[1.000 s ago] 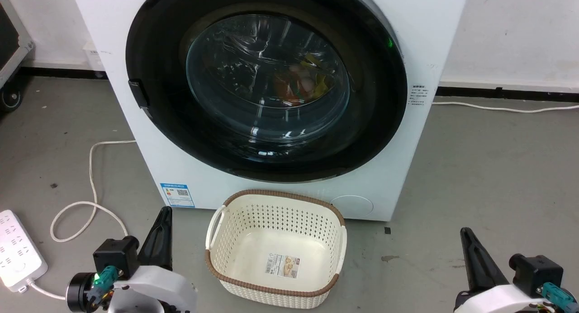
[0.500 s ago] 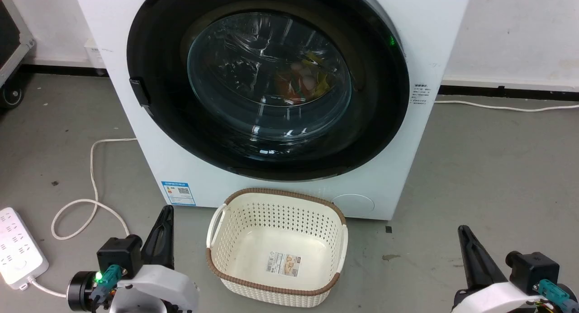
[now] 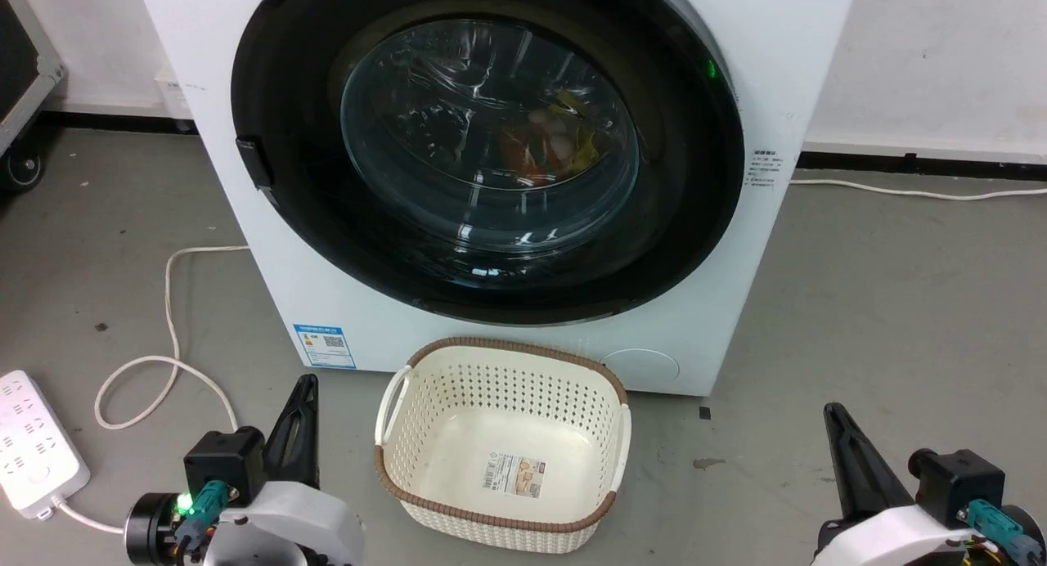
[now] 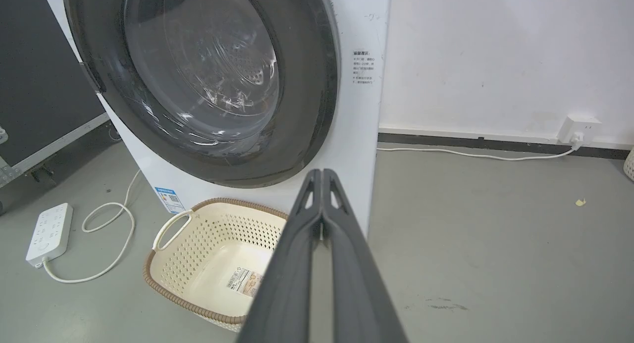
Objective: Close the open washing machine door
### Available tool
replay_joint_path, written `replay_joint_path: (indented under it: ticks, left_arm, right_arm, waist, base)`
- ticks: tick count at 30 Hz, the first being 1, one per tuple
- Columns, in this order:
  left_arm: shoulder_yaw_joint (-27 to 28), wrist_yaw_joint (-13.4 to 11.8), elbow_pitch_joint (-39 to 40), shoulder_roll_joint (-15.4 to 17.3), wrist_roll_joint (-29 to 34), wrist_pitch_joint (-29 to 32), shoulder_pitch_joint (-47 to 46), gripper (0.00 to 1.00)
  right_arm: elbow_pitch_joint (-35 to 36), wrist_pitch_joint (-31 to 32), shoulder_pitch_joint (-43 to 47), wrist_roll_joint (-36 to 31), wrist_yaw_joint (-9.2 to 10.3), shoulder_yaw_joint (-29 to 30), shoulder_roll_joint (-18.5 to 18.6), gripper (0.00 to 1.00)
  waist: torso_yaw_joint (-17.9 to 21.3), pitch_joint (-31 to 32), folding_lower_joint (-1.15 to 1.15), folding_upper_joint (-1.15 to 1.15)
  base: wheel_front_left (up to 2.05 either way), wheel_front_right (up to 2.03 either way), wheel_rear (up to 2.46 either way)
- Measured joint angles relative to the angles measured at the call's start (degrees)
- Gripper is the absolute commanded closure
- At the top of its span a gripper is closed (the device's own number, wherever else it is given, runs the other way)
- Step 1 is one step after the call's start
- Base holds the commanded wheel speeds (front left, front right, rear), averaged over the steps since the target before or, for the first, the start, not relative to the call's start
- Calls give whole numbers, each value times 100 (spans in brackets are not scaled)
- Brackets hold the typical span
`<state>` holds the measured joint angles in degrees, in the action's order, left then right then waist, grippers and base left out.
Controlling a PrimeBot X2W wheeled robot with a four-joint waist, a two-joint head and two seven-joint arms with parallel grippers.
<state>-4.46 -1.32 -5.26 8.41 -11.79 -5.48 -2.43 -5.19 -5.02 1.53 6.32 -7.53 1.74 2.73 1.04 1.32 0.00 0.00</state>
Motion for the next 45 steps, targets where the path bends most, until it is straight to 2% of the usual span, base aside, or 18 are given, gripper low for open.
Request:
replay_joint_path:
  ticks: [45]
  left_arm:
    - [310,86,343,-378,808,388,116,100]
  right_arm:
    - [330,343,-62,-428,0,-113,0,100]
  waist:
    - [-73,-93,0,0]
  base:
    - [0,0,0]
